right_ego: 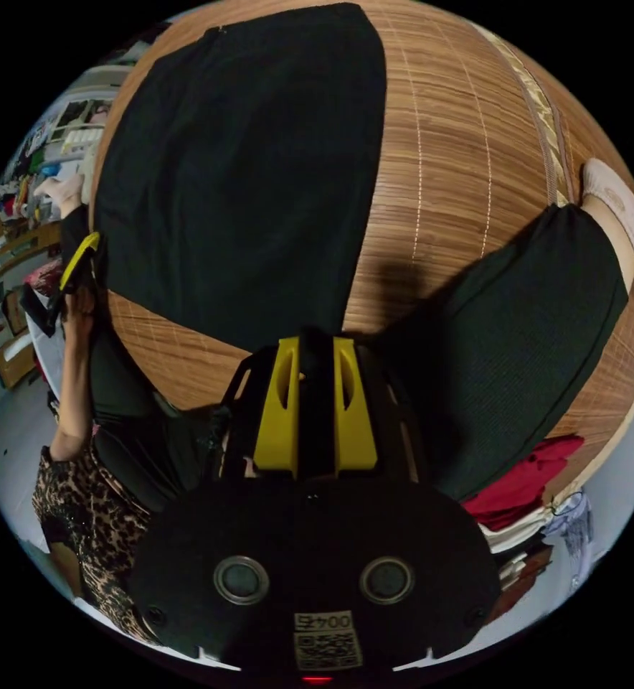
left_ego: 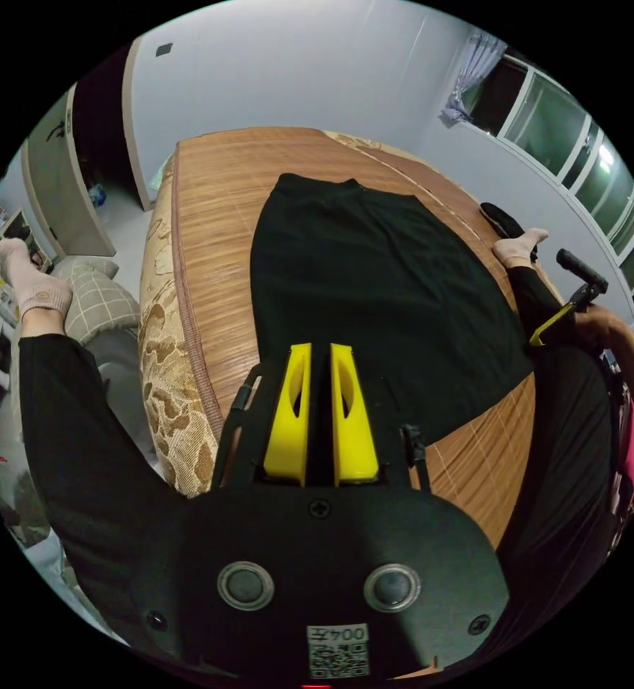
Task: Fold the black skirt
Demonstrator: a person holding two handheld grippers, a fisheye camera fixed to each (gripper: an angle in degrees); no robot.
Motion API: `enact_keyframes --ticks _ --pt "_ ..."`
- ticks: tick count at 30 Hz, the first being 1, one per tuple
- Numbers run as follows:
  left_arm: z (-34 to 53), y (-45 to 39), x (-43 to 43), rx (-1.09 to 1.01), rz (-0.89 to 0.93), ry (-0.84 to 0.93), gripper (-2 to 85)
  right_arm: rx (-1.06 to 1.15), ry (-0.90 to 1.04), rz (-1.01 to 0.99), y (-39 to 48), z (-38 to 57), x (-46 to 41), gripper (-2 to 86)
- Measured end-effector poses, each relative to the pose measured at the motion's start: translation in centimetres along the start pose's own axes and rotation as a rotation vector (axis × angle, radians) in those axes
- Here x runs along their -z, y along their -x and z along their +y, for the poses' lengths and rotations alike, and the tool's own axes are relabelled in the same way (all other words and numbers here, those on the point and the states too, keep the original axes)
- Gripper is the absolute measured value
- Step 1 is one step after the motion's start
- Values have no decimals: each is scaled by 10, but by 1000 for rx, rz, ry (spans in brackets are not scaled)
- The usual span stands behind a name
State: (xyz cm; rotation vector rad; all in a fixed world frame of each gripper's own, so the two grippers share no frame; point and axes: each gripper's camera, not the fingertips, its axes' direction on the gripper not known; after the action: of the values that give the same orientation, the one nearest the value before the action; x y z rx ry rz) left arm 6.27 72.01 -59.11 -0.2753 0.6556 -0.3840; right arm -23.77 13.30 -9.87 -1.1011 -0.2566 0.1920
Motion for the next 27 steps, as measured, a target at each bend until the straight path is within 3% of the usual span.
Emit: enact_keyframes --ticks 4,9,17,22,27 --pt "8 -24 -5 9 -21 -6 31 28 108 111 -5 1 -15 79" --pt "18 -55 -3 11 -24 -30 44 46 110 110 -31 18 -17 50" --pt "37 -138 18 -89 -56 -109 62 111 -41 -229 -101 74 -1 15" --pt "43 -276 29 -420 14 -139 71 158 -227 -587 -170 123 11 9" --pt "42 -415 26 -637 150 -165 93 182 -345 -755 -217 159 14 6"
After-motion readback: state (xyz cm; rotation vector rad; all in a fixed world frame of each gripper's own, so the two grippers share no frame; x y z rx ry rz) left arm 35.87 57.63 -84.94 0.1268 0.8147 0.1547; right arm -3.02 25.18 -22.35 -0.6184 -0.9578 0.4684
